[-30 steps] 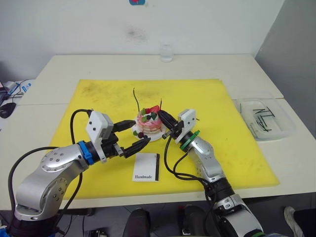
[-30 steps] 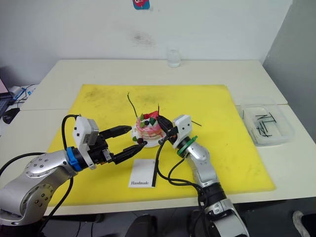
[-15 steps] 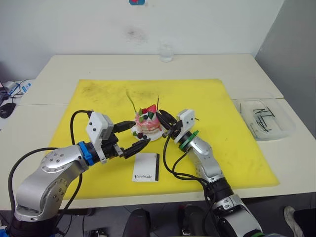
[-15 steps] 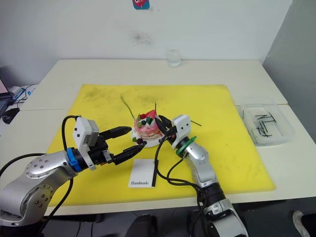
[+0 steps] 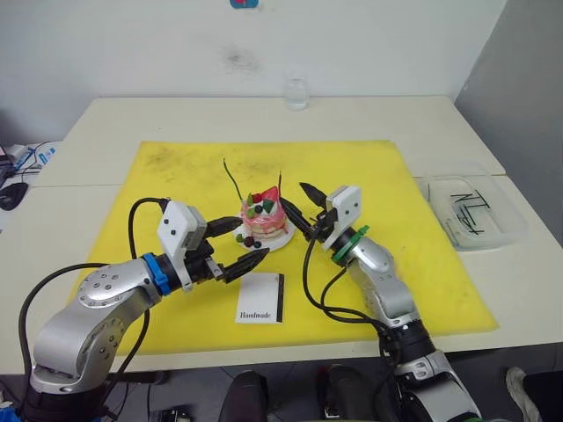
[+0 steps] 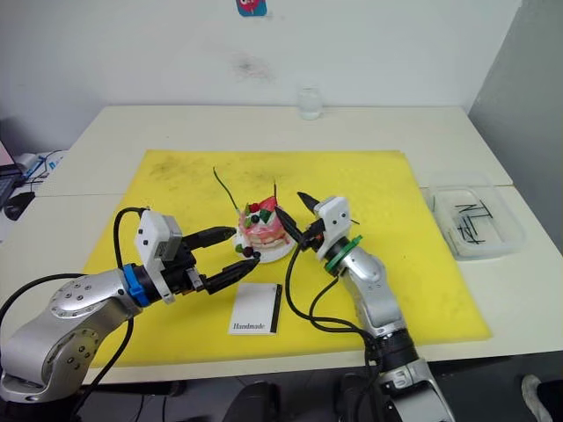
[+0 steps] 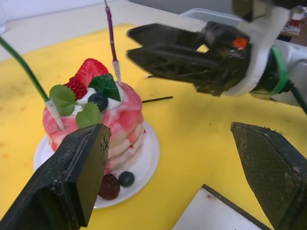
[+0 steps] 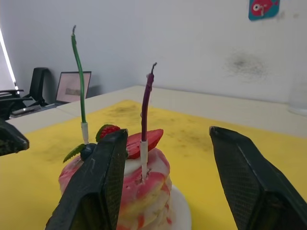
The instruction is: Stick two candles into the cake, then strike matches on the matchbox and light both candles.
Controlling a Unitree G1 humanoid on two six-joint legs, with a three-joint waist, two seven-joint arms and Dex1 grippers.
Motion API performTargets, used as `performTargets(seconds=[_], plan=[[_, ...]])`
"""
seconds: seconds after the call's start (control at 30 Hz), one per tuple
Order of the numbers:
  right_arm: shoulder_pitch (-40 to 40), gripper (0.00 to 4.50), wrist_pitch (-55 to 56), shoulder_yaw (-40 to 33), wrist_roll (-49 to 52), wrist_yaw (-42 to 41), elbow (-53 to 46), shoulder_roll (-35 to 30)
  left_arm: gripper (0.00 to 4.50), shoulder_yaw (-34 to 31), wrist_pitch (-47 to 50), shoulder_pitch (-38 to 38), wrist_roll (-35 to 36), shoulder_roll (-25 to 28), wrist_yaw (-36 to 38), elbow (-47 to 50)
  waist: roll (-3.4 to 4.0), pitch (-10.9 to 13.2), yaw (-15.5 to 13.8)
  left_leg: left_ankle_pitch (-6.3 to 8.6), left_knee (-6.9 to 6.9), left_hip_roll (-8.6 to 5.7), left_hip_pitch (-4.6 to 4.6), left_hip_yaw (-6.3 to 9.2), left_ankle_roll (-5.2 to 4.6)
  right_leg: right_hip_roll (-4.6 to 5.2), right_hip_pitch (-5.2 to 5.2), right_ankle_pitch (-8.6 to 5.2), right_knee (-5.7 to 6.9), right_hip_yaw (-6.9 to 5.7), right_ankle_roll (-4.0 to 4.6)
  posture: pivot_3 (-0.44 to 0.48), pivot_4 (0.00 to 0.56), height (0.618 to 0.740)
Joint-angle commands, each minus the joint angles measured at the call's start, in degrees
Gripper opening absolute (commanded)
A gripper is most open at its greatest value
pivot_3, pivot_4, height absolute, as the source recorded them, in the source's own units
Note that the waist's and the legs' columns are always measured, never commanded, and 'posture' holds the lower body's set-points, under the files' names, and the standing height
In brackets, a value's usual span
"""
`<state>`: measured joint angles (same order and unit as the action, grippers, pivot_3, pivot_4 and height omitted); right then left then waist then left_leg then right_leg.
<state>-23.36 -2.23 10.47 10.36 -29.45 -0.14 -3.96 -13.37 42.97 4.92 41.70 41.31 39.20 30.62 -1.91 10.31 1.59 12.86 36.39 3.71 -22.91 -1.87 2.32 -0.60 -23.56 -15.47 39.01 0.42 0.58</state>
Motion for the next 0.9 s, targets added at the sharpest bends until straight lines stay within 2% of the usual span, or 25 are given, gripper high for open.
performTargets(seconds=[0.03,0.13,0.2,0.33,0.47,0.7,0.9], plan=[[1.39,2.81,-5.49,0.10,1.90,-4.35,-9.08,-5.45,4.50,-7.49,10.87,-0.13,9.98,5.27,1.31,-2.54,0.00,0.00,0.09,0.00,-0.01,0.00,0.02,0.00,0.00,0.00,0.00,0.00,0.00,0.00,0.00,0.000,0.150,0.735],[2.63,2.24,-11.98,0.39,3.26,-8.96,-14.43,-12.79,4.50,-11.45,20.47,0.49,19.37,10.44,4.58,-7.47,0.00,0.01,0.12,0.00,-0.04,-0.02,0.04,0.01,0.00,-0.01,-0.02,-0.01,0.00,-0.04,0.00,0.000,0.150,0.735],[2.80,1.55,-16.95,0.97,4.58,-13.12,-17.95,-18.28,4.50,-12.55,26.28,0.98,24.83,13.29,5.75,-9.83,0.00,0.02,0.12,0.00,-0.06,-0.03,0.03,0.01,0.00,-0.02,-0.05,-0.01,0.00,-0.06,0.01,0.000,0.150,0.735],[2.36,0.04,-25.01,3.49,7.22,-19.81,-23.72,-26.65,4.50,-10.76,33.40,0.05,29.09,16.72,5.26,-10.17,-0.01,0.03,0.08,0.00,-0.11,-0.03,0.03,-0.01,0.00,0.00,-0.08,-0.03,-0.04,-0.04,0.04,0.000,0.150,0.735],[0.87,0.04,-29.67,5.84,6.89,-21.30,-26.56,-29.84,4.50,-8.38,38.12,-0.15,31.02,15.84,2.05,-11.25,-0.02,0.03,0.06,0.00,-0.26,-0.06,0.04,-0.01,0.00,0.00,-0.14,-0.06,-0.04,-0.04,0.08,0.000,0.150,0.735],[-3.80,0.04,-36.39,10.59,5.49,-22.34,-26.03,-30.81,4.50,-4.38,39.63,4.42,30.27,9.10,-4.50,-15.84,-0.06,0.02,0.04,0.00,-0.26,-0.10,0.00,0.01,0.00,-0.05,-0.19,-0.06,-0.02,-0.06,0.09,0.000,0.150,0.735],[-5.51,0.04,-37.68,14.36,3.92,-22.45,-24.82,-30.43,4.50,-2.54,40.01,5.80,29.53,7.34,-5.21,-17.63,-0.10,0.00,0.04,0.00,-0.27,-0.10,-0.06,-0.02,0.00,-0.05,-0.25,-0.07,-0.04,0.00,0.09,0.000,0.150,0.735]])
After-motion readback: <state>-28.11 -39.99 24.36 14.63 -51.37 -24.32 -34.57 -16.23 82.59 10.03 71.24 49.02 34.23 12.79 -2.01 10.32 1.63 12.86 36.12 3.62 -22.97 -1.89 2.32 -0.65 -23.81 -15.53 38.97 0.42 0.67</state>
